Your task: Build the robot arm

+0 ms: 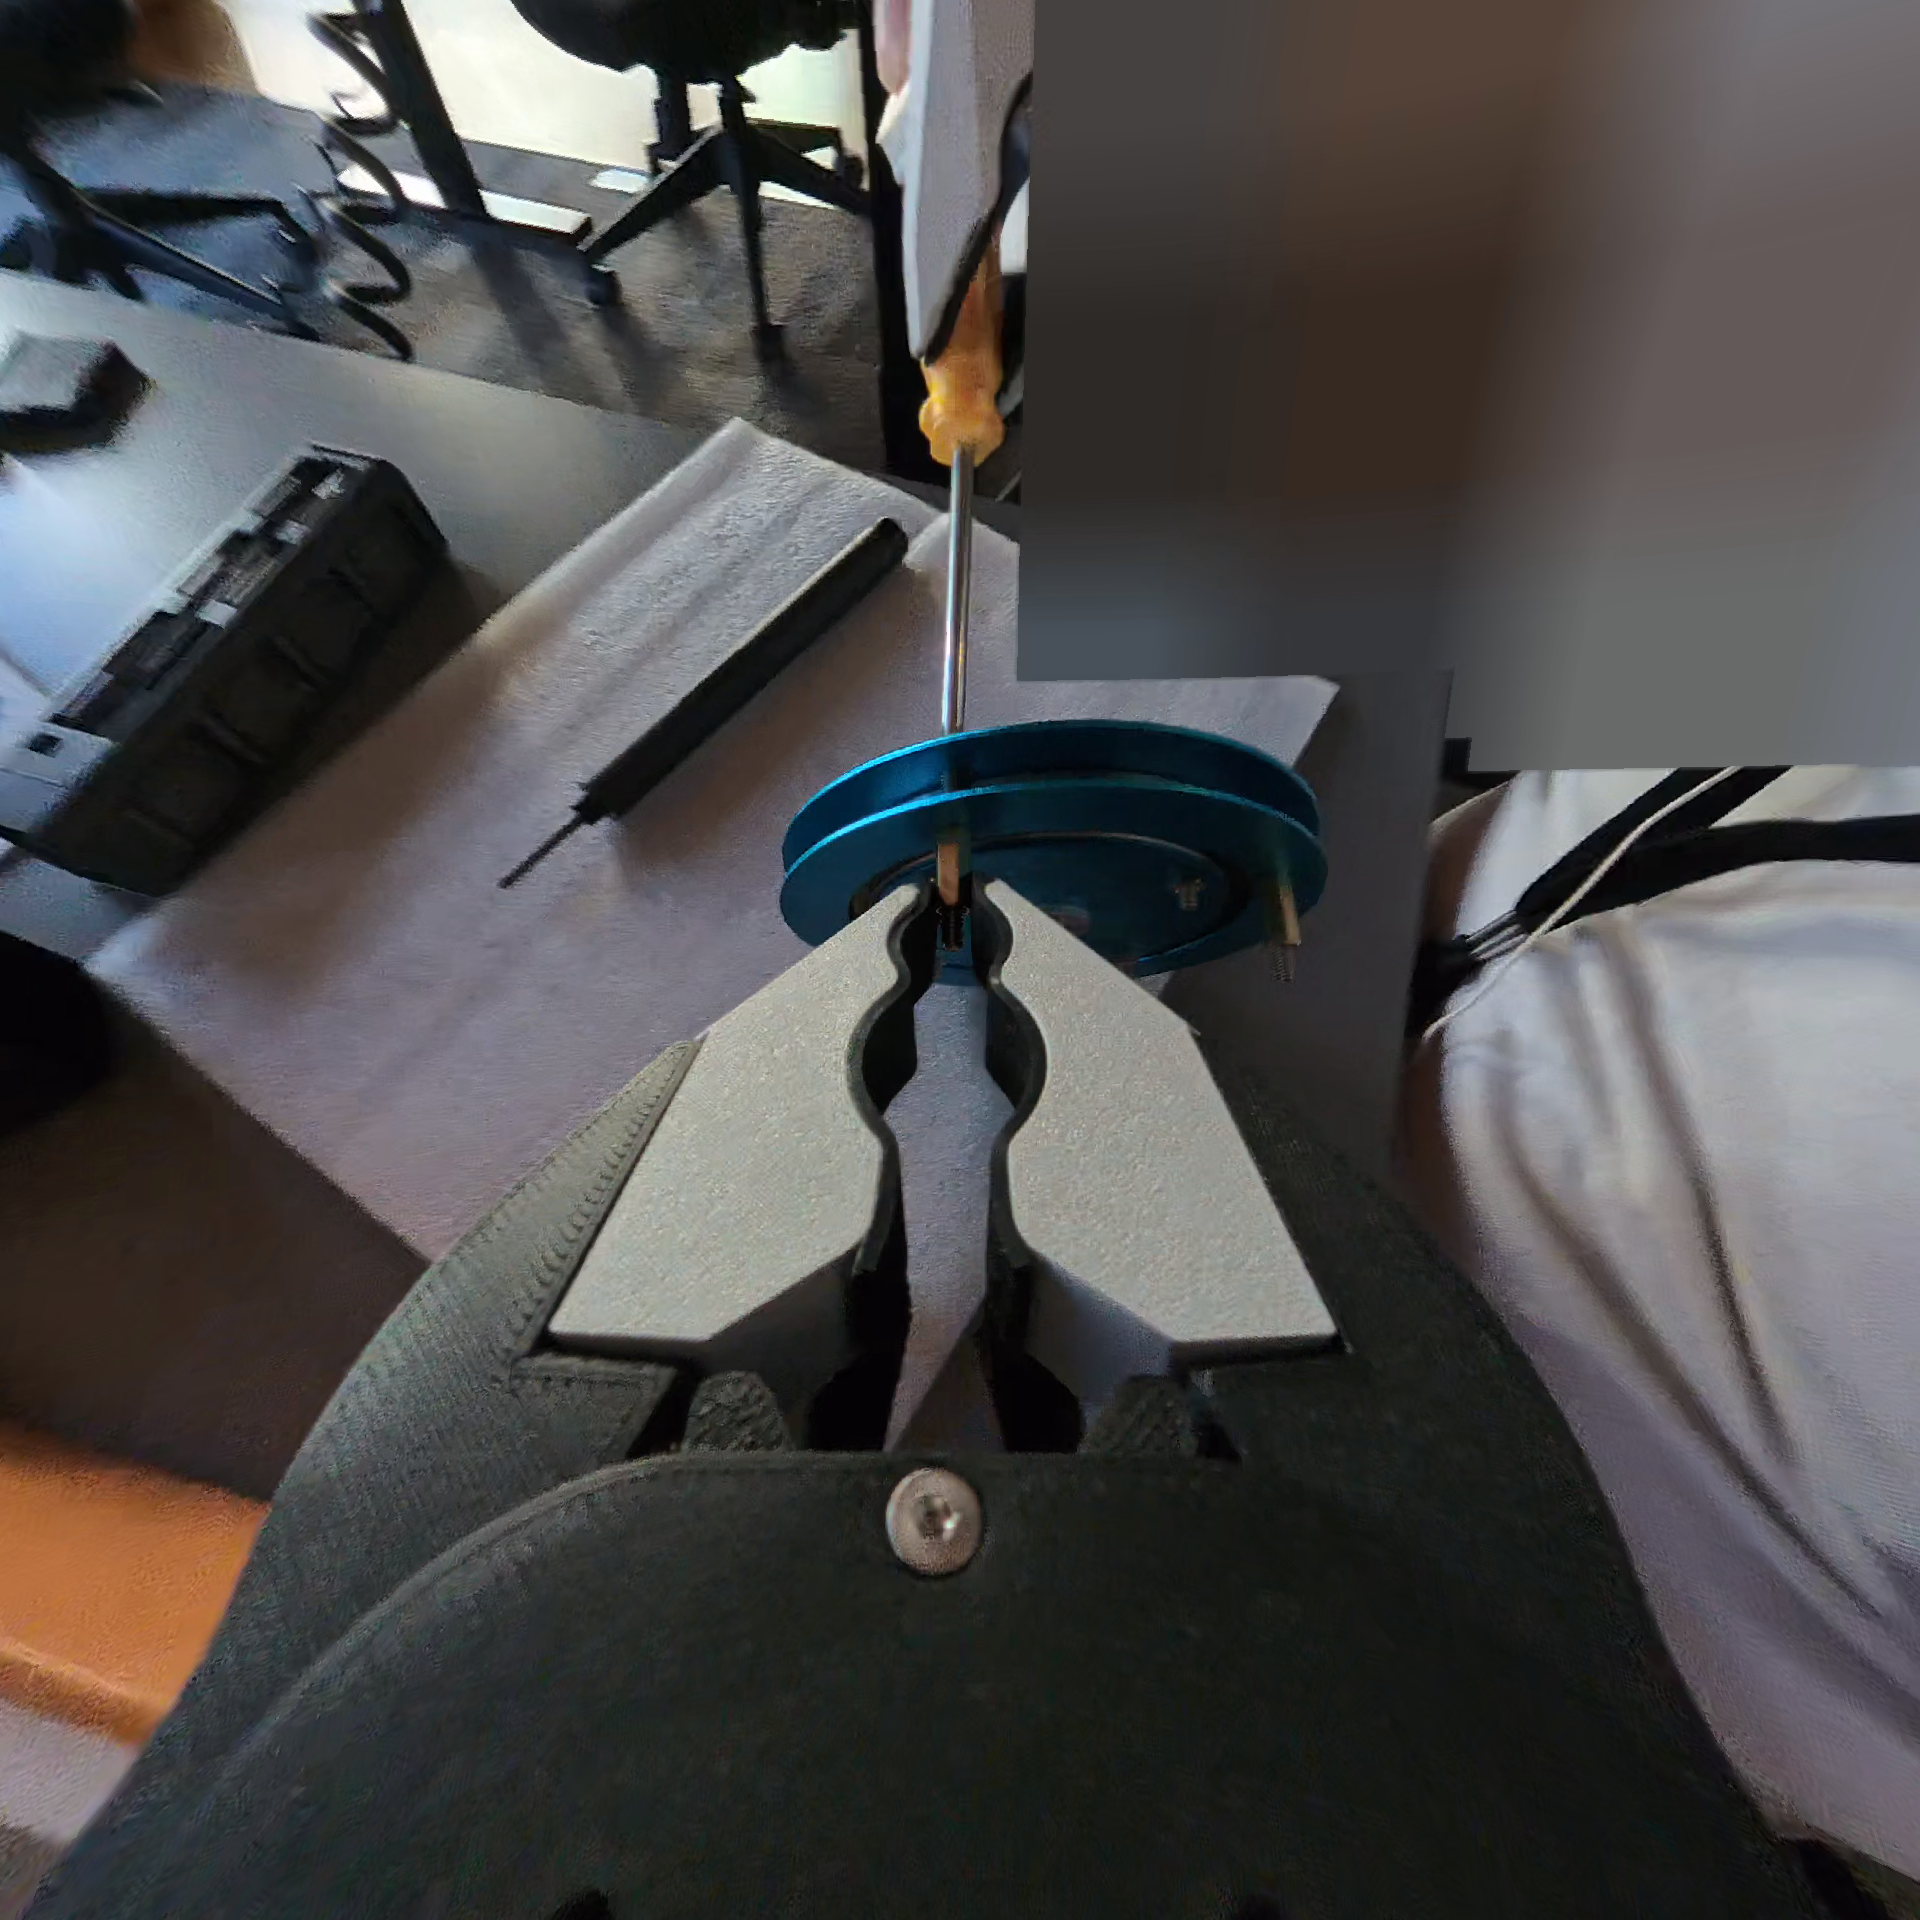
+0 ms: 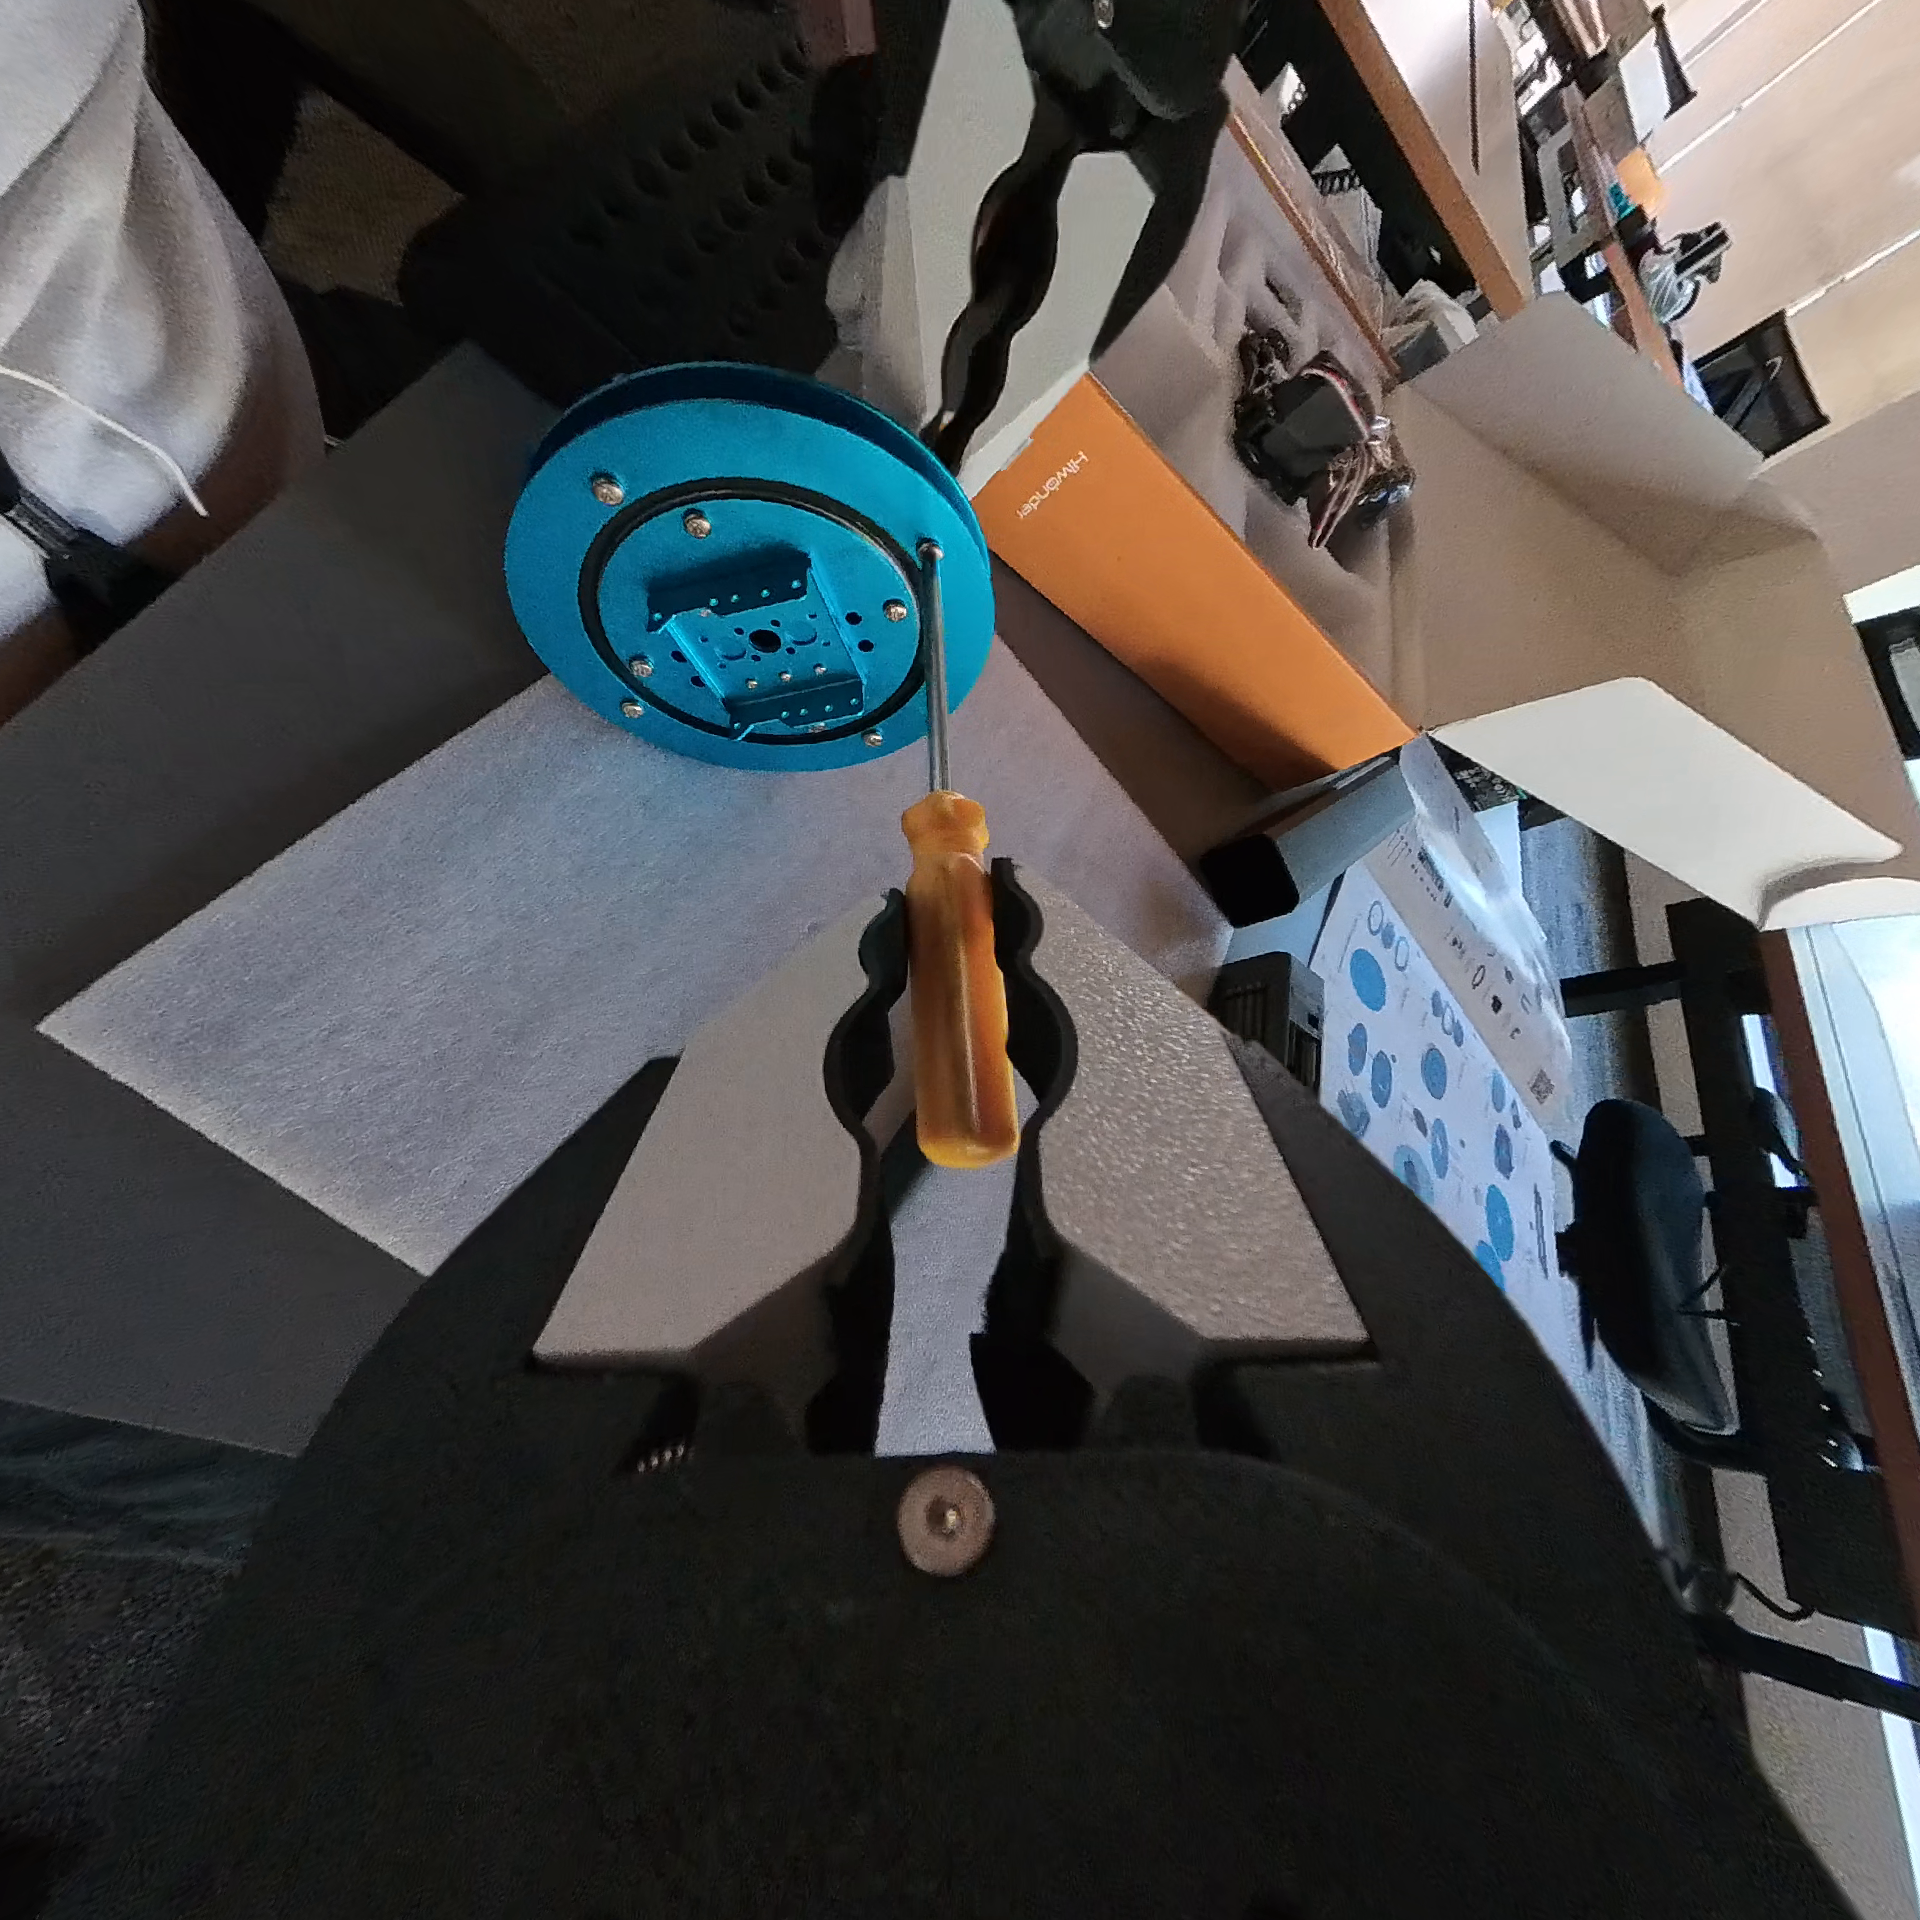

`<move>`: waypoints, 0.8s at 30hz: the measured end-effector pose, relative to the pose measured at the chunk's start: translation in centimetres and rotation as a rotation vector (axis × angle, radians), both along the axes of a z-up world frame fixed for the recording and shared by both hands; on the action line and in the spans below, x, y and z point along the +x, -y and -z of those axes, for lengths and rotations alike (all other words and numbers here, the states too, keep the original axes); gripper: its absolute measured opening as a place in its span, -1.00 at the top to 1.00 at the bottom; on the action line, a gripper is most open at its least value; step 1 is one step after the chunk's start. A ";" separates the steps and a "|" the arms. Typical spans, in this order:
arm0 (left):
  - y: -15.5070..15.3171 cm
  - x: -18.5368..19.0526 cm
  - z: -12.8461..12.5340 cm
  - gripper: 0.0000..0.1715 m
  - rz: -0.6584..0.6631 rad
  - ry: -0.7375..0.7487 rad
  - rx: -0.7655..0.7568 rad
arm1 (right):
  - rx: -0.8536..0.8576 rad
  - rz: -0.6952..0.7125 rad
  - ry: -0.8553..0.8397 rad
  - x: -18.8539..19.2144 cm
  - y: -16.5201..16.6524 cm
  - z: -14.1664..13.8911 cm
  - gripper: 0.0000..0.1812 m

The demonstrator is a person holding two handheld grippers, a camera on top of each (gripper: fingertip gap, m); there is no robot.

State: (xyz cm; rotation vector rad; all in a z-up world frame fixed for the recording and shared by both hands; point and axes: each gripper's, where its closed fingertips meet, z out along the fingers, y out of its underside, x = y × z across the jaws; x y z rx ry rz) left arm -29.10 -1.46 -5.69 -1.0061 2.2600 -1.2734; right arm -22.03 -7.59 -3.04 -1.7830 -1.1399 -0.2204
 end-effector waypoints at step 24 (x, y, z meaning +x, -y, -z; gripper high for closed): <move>-0.8 0.7 0.3 0.96 -0.021 0.159 0.346 | -0.177 0.032 -0.295 -0.3 0.0 -0.5 0.84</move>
